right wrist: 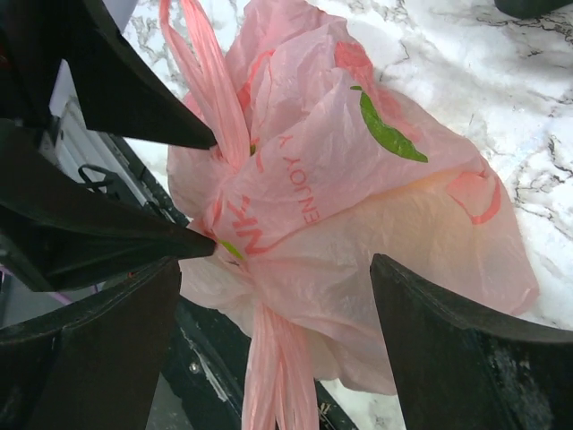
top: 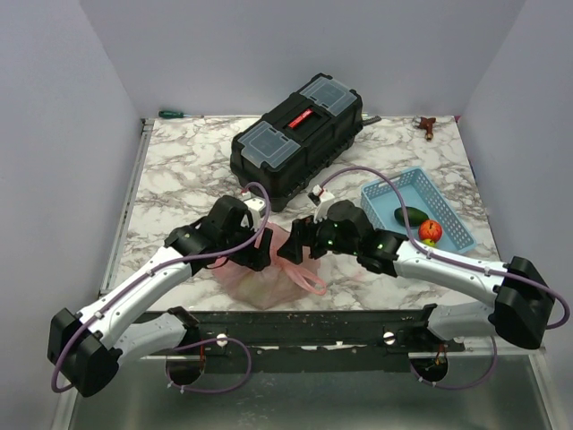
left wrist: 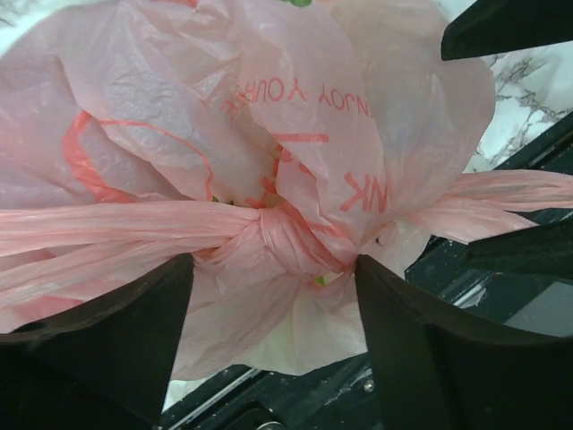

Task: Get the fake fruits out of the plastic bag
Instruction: Untie the plastic bag at the center of the board.

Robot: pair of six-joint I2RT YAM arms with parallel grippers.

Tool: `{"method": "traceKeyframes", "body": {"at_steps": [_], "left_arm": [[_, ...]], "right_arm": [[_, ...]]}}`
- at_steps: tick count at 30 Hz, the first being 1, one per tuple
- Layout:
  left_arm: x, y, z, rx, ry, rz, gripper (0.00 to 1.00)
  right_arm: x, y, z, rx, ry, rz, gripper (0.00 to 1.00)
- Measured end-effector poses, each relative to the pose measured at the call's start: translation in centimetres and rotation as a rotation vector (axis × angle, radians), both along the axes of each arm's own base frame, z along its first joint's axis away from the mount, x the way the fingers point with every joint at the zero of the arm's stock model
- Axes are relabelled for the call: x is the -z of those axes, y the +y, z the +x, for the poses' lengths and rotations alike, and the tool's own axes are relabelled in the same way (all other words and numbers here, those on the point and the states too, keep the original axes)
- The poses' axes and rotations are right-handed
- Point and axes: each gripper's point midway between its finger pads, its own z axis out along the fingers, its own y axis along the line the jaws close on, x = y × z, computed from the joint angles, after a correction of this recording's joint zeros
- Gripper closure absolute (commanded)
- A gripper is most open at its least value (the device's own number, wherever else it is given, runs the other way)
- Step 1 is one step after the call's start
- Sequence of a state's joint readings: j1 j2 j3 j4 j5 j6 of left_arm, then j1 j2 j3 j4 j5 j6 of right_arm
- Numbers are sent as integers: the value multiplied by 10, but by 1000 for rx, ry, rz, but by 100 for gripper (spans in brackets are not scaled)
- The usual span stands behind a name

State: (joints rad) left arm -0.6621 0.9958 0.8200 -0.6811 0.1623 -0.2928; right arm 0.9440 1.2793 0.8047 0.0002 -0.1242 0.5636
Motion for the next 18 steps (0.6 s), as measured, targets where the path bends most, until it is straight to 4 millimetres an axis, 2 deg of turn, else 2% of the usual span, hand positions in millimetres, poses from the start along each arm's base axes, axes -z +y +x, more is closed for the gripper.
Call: {"method": "traceKeyframes", "body": {"at_steps": [5, 11, 12, 13, 18], "left_arm": [[12, -3, -3, 34, 51, 17, 50], [13, -5, -4, 57, 70, -1, 74], [14, -6, -6, 67, 78, -3, 90], [14, -7, -6, 71, 83, -3, 100], [17, -9, -9, 92, 103, -9, 100]], "right_arm": [[1, 4, 2, 14, 7, -4, 14], [11, 7, 5, 37, 32, -16, 17], [13, 9, 6, 37, 36, -15, 18], [16, 11, 6, 38, 43, -15, 18], [28, 21, 4, 33, 72, -21, 18]]}}
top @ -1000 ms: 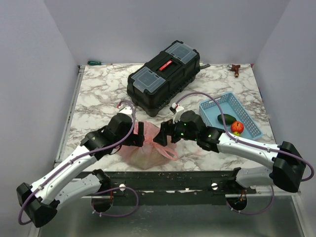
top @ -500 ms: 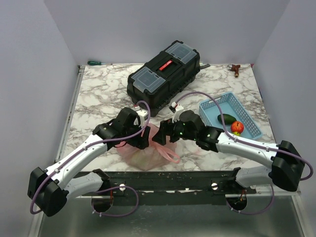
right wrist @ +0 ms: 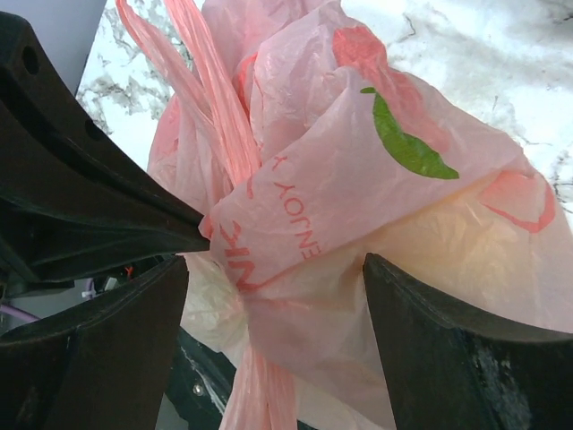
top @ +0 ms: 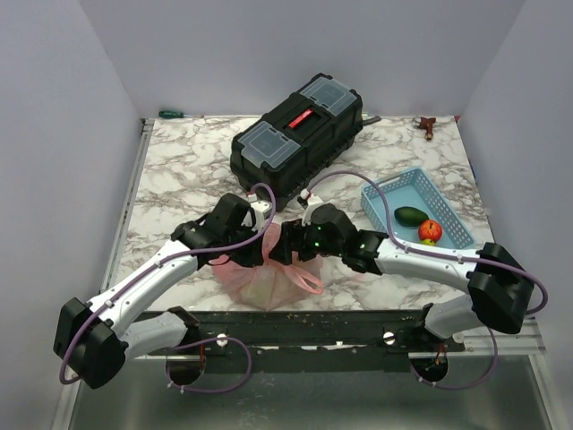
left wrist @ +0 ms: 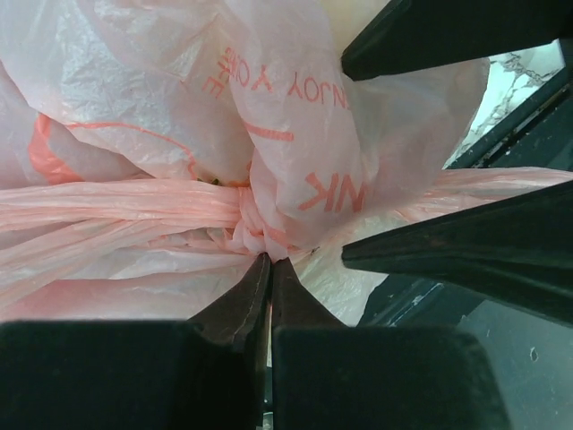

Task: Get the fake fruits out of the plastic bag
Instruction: Untie the plastic bag at the center of the board.

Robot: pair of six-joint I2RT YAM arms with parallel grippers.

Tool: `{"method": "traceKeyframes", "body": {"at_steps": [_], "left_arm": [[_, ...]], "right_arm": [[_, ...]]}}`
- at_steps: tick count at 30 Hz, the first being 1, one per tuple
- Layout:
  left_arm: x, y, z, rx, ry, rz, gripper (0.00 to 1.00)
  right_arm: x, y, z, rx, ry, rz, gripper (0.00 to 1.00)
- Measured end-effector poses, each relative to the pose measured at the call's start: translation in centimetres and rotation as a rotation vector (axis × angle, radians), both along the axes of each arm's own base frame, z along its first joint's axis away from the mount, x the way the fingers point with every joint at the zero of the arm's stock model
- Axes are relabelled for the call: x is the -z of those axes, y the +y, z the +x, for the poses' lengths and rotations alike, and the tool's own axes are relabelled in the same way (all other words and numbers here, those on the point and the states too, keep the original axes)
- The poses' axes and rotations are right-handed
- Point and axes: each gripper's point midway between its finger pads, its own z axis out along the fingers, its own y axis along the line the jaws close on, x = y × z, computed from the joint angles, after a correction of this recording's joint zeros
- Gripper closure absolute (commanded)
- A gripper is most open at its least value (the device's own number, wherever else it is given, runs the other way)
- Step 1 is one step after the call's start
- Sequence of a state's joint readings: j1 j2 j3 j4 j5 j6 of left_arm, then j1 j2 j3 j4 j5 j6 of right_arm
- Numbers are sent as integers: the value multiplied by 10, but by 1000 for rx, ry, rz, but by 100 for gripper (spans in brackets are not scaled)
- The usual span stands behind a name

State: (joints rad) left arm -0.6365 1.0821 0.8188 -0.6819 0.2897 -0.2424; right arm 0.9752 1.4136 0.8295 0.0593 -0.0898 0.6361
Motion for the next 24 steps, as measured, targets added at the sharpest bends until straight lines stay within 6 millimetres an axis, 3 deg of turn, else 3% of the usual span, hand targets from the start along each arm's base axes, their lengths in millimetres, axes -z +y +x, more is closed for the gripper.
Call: {"method": "traceKeyframes", "body": {"at_steps": [11, 13, 16, 18, 22, 24], "left_arm": [[-5, -3, -4, 21, -4, -30, 100], [-6, -3, -3, 20, -10, -34, 100], [-7, -3, -3, 19, -15, -36, 100], [-7, -3, -1, 14, -20, -33, 100], [-7, 0, 2, 0, -33, -20, 100], [-9, 2, 4, -13, -52, -16, 100]], "right_arm": [[15, 9, 2, 37, 21, -22, 36], [14, 8, 6, 64, 16, -22, 47], [10, 5, 11, 104, 11, -12, 74], [5, 0, 12, 133, 1, 6, 86], [-3, -14, 15, 201, -17, 38, 99], [-7, -19, 17, 237, -25, 49, 99]]}}
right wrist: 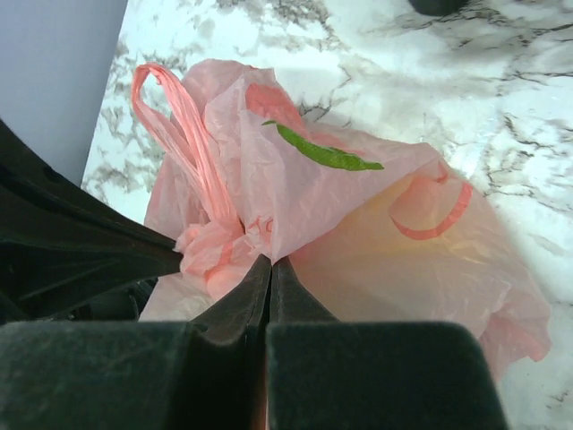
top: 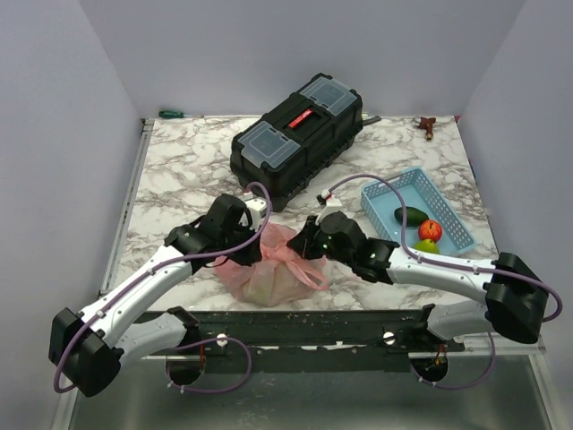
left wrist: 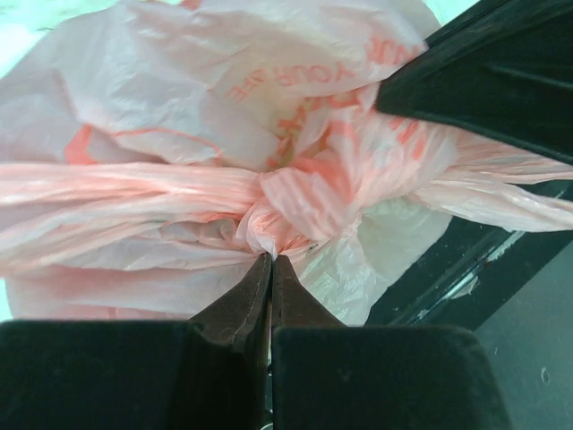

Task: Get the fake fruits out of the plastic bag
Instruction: Untie the plastic bag at the center of the board.

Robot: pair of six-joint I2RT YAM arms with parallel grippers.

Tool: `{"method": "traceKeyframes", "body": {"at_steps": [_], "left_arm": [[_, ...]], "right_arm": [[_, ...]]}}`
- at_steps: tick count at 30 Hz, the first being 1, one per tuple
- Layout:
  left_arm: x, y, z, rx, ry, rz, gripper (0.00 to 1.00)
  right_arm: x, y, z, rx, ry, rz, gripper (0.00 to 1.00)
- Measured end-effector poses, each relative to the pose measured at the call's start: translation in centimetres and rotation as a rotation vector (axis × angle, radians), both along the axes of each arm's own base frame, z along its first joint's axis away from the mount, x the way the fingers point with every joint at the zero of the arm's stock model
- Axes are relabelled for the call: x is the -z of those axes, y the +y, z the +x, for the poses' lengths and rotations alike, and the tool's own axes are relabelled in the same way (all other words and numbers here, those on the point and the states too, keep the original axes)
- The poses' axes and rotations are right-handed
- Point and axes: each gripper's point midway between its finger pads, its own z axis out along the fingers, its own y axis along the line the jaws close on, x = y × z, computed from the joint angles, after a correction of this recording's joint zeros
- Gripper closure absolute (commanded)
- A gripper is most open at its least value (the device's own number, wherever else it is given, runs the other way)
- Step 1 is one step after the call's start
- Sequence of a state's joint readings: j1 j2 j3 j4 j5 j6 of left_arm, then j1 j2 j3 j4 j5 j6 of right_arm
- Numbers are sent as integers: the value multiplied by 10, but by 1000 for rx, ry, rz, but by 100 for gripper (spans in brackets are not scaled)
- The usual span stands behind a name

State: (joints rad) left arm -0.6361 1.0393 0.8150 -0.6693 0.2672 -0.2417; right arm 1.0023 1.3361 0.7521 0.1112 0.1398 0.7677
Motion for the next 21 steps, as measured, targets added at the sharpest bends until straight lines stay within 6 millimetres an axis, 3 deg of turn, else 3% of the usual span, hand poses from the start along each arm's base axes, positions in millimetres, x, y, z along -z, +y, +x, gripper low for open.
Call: {"method": "traceKeyframes", "body": {"at_steps": [15, 18, 21], "left_arm": [[-38, 28, 22, -166, -217, -17, 100], [-39, 30, 23, -176, -223, -18, 100], [-39, 32, 25, -187, -224, -16, 100]], "right_arm": [[-12, -38, 11, 166, -65, -8, 99], [-13, -41, 11, 158, -84, -34, 94], [-13, -44, 10, 136, -106, -78, 83]]}}
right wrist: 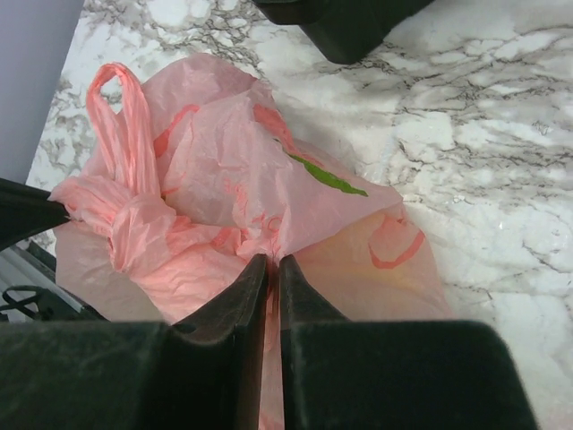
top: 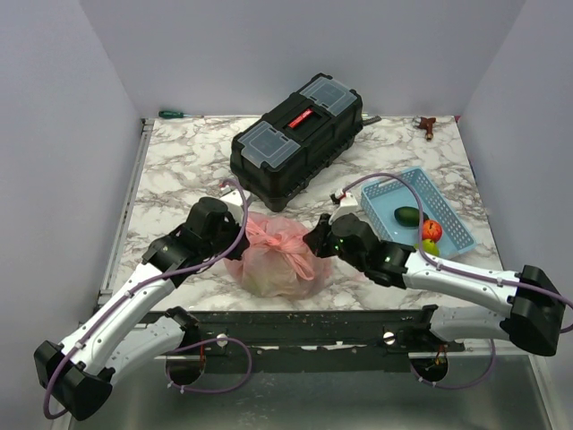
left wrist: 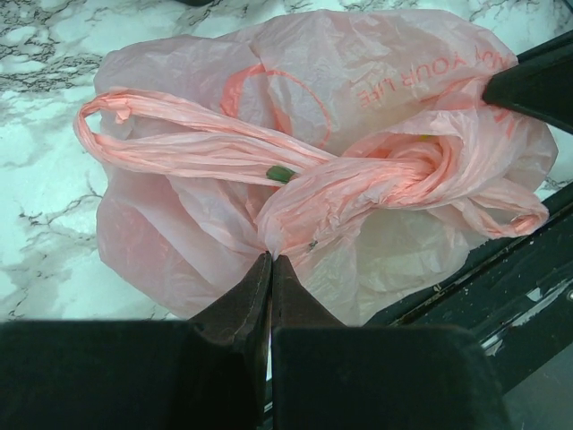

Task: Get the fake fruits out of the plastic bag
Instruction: Untie the plastic bag at the center of the board.

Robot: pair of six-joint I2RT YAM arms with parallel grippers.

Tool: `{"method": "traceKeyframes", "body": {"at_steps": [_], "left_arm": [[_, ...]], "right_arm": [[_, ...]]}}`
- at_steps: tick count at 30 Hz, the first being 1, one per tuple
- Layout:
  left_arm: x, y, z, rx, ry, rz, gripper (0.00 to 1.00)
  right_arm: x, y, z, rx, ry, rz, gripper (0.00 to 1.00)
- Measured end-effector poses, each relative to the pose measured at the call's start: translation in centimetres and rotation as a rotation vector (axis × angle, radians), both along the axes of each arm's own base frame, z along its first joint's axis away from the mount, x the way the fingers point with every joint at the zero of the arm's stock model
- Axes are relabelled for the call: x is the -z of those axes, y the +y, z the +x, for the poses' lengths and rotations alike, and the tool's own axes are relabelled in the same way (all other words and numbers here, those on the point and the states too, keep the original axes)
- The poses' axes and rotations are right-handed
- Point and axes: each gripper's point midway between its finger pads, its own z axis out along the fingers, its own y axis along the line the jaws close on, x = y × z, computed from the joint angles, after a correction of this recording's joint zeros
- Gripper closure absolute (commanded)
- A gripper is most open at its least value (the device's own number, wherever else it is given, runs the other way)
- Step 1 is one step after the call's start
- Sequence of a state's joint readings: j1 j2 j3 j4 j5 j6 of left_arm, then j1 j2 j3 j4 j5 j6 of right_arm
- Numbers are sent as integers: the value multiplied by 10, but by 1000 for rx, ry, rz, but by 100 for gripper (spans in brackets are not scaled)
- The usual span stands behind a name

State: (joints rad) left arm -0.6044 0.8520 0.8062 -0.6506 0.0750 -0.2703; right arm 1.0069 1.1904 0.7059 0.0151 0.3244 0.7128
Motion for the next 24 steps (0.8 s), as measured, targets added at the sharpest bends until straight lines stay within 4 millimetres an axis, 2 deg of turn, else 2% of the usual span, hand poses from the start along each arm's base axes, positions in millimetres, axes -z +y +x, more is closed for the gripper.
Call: {"method": "traceKeyframes", "body": {"at_steps": [3, 6, 11, 14, 17, 22, 24], "left_arm": [[1, 2, 1, -7, -2, 4, 100], [1, 3, 2, -17, -3, 7, 100], [1, 5, 3, -25, -3, 8, 100], [1, 6, 4, -27, -3, 8, 100], [1, 6, 4, -30, -2, 6, 100], [0, 3, 3, -17, -1, -5, 100], [0, 3, 3, -13, 1, -8, 100]], "right_arm": [[-8, -2, 1, -21, -18, -44, 72], [-25, 0, 2, -43, -49, -63, 56], [-55, 12, 0, -115, -92, -41, 52], [-67, 28, -3, -173, -86, -7, 44], [-62, 43, -8, -230, -64, 14, 43], [-30, 63, -13, -290, 9, -32, 43], [-18, 67, -11, -293, 30, -56, 47]]}}
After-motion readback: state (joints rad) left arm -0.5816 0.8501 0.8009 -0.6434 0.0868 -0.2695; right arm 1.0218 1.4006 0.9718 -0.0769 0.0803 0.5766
